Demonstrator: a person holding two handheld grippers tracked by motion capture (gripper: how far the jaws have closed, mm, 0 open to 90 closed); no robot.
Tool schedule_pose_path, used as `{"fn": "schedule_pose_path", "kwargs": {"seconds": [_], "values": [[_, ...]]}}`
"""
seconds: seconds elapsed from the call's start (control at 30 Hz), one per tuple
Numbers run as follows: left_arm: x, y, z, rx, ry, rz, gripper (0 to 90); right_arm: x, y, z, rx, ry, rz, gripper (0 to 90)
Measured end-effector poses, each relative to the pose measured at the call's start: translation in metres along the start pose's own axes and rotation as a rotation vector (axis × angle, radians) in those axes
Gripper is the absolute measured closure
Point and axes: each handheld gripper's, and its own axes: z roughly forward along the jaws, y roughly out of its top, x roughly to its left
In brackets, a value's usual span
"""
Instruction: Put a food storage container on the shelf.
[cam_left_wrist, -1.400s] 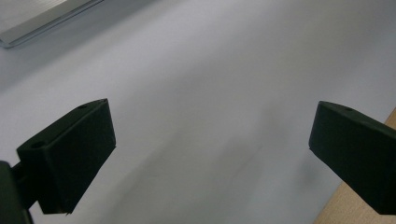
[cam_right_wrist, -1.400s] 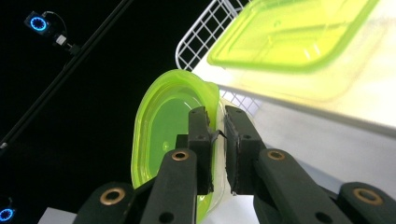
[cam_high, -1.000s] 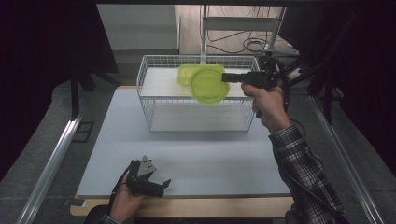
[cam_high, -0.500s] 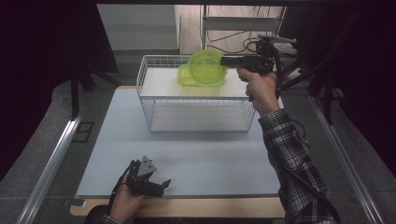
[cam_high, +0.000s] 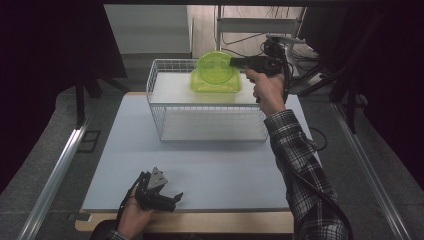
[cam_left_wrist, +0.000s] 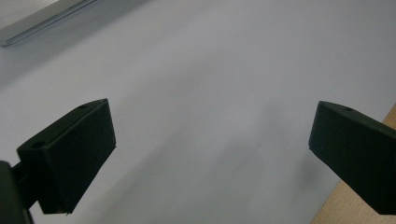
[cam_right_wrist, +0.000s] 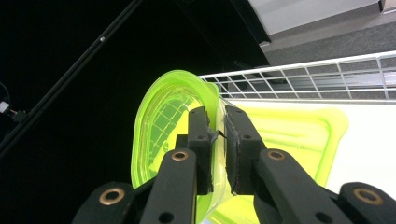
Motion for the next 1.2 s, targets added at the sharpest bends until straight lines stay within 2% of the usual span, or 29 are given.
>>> {"fn": "schedule_pose_path", "kwargs": {"seconds": [0.17,0.33,0.4,0.57,0.77,0.87,1.07,1.2], "values": [[-0.001,0.000,0.001,0.008,-0.002,0.013,0.3,-0.001,0.001,0.002,-0.019,-0.024,-0.001,79.7],[-0.002,0.000,0.001,0.011,-0.002,0.019,0.2,0.000,0.002,0.009,-0.020,-0.092,-0.038,73.4],[-0.002,0.000,0.001,0.012,-0.002,0.018,0.3,-0.001,0.002,0.012,-0.022,-0.101,-0.036,72.1],[-0.002,0.000,0.001,0.014,-0.004,0.022,0.2,-0.001,0.002,0.017,-0.013,-0.136,-0.063,68.5],[-0.002,0.000,0.001,0.013,-0.001,0.023,0.2,0.000,0.002,0.017,-0.014,-0.142,-0.076,52.0],[-0.002,0.001,0.001,0.015,-0.002,0.023,0.2,0.002,0.002,0.013,-0.012,-0.129,-0.095,43.4],[-0.003,0.000,0.001,0.016,0.001,0.025,0.2,0.004,-0.003,0.001,0.005,-0.096,-0.133,32.3],[-0.003,0.001,0.001,0.016,0.001,0.024,0.2,0.004,-0.007,-0.005,0.015,-0.093,-0.155,27.9]]}}
